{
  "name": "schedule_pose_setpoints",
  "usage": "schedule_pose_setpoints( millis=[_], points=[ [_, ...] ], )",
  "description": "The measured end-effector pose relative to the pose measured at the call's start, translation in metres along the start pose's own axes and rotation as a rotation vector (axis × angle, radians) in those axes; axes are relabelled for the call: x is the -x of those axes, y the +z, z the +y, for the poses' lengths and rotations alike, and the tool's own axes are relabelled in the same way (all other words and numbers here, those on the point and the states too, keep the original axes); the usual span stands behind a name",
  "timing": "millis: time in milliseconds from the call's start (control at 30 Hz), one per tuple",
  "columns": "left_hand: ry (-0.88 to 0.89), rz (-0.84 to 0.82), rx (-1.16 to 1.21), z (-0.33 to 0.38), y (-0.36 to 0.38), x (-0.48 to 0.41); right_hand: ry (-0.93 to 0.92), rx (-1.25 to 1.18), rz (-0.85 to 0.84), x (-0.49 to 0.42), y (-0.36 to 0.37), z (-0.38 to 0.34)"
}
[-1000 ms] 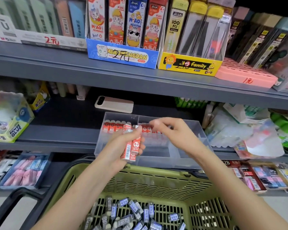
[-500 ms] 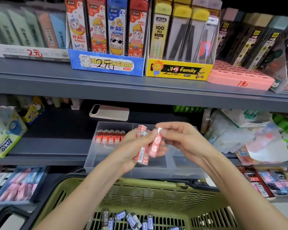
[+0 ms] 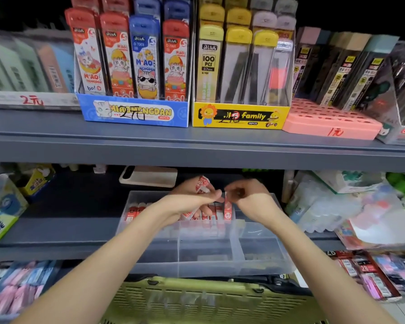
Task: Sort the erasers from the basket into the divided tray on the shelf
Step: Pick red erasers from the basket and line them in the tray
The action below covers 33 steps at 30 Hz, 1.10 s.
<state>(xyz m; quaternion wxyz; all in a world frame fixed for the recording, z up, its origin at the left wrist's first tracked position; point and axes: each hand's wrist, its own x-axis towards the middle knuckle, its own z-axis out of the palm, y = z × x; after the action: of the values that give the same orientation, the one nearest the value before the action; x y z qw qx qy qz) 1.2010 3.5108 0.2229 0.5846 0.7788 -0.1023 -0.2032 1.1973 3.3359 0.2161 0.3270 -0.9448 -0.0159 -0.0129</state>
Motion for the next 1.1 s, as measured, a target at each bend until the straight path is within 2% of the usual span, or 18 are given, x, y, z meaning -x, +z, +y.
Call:
schedule_pose_setpoints(
  millis=[133,267,433,533,633,700,767,800,900,1000,1100],
  points=[
    [-0.025,-0.038,-0.056,0.005,0.000,-0.001,-0.004,0.174,-0.045,-0.002,0.001,-0.005],
    [-0.076,-0.045,-0.068,0.004,0.002,-0.004,-0.092,0.576,-0.059,-0.003,0.002,-0.007],
    [-0.127,0.062,0.086,0.000,-0.001,-0.004,0.042,0.679,-0.050,-0.007,0.009,-0.015],
    [-0.137,0.102,0.171,-0.002,-0.006,0.002,0.091,0.638,-0.049,-0.007,0.014,-0.015],
    [-0.126,0.126,0.252,-0.002,-0.011,0.012,0.089,0.568,-0.012,0.000,0.012,-0.011],
    [-0.118,0.159,0.415,-0.001,-0.012,0.022,0.037,0.474,0.103,0.010,0.011,-0.012],
    [-0.103,0.212,0.656,0.000,-0.012,0.032,-0.057,0.210,0.233,0.024,0.013,-0.020],
    [-0.096,0.248,0.796,-0.001,-0.011,0.037,-0.083,0.015,0.223,0.034,0.014,-0.029],
    [-0.085,0.326,1.047,-0.001,-0.005,0.054,-0.093,-0.423,-0.018,0.064,0.022,-0.065],
    [-0.019,0.339,1.107,-0.006,-0.003,0.067,-0.042,-0.580,-0.168,0.079,0.034,-0.089],
    [0.014,0.263,1.109,-0.009,-0.007,0.080,0.077,-0.743,-0.292,0.082,0.038,-0.099]
  ],
)
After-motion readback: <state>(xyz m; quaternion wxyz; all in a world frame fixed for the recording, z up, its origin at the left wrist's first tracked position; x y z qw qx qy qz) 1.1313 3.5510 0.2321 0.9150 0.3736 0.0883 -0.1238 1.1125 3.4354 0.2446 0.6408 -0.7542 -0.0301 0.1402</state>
